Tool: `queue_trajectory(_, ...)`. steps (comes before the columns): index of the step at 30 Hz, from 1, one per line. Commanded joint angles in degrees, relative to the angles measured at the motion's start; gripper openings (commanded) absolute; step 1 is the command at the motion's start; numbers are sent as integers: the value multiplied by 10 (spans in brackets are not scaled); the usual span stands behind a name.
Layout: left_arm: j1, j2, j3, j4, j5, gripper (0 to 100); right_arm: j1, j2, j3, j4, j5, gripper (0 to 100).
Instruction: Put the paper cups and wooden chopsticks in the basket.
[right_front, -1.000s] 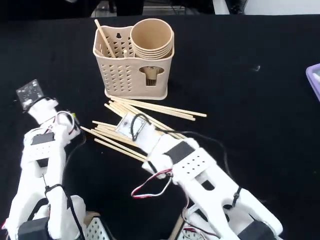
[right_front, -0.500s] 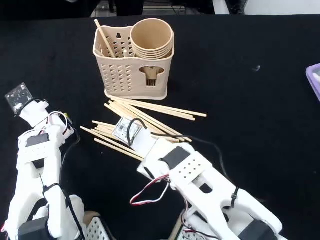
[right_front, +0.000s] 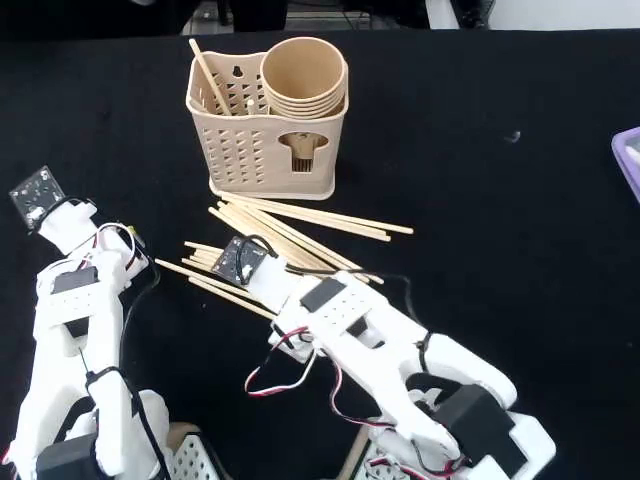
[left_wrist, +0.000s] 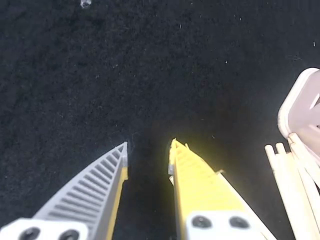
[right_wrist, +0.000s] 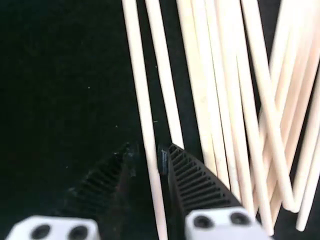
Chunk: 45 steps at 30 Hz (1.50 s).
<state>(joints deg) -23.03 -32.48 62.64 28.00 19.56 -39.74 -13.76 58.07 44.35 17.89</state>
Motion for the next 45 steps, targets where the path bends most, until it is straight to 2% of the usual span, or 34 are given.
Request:
queue_trajectory(1,-2,-11,-7,-11,6,141,-3,6,-22,3,-4,88)
queue_trajectory(8,-1,-11,-9,-11,6,141,-1,-44,-39,42,-7,96)
queue_trajectory(14,-1,-11,-9,-11,6,141,-1,-126,0,49,-17,285)
queue_trajectory(23,-1,-11,-9,-11,6,141,-5,-133,34,15,5,176)
queue_trajectory(30,-1,-11,-9,-11,6,141,-31,-124,35,16,5,162)
queue_trajectory(35,-1,-11,-9,-11,6,141,-28,-44,22,-13,8,165)
queue_trajectory(39,-1,-11,-9,-11,6,141,-29,4,-22,11,18,165)
queue_trajectory(45,-1,-11,-9,-11,6,141,-30,16,-29,12,14,162)
